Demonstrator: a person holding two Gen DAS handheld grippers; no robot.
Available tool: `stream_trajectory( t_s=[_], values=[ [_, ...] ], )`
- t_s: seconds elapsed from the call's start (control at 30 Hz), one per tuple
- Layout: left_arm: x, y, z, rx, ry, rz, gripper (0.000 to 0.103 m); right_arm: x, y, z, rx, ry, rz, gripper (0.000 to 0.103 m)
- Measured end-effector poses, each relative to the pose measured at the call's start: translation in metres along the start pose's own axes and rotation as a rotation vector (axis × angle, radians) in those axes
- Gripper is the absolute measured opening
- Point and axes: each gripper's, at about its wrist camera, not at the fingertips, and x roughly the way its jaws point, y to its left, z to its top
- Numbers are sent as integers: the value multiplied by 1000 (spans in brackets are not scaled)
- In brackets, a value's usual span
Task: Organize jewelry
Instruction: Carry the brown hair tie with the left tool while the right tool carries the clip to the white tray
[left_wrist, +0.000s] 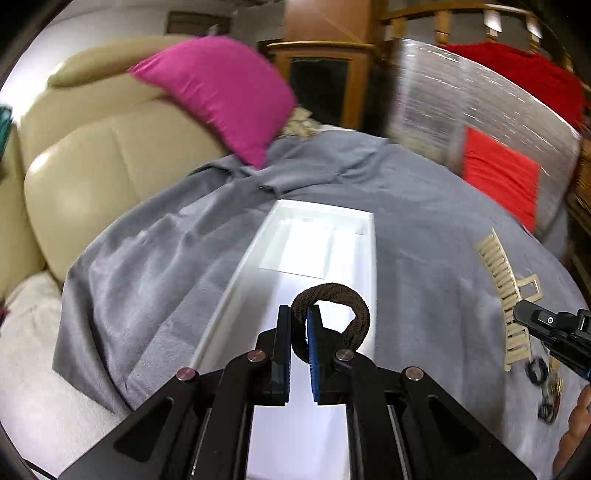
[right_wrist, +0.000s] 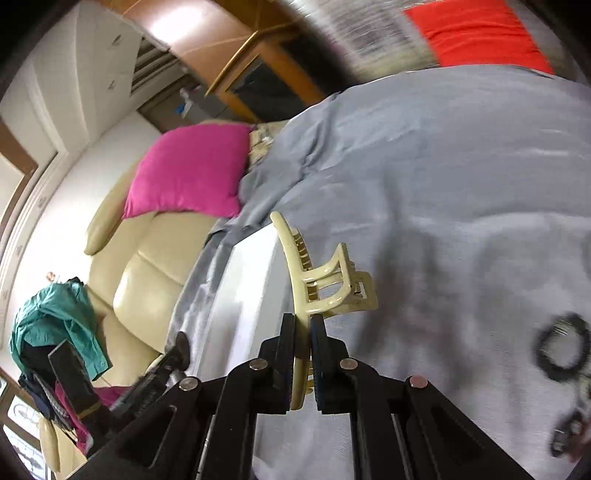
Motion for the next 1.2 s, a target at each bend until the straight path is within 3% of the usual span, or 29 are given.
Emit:
stream_trajectory(
  t_s=[0.33,0.63,0.9,1.2],
  values=[
    [41,19,3,-115,119,30,8,99,83,32,-115,100,35,9],
    [70,27,-2,-182,234,43,8,175,95,40,-132,207,9,9],
    [77,30,-3,-196,265,43,9,195,87,38,-143,222,-64,9],
    [83,34,-3,-232,314,31,11,198,85,40,-118,248,-86,13]
  ],
)
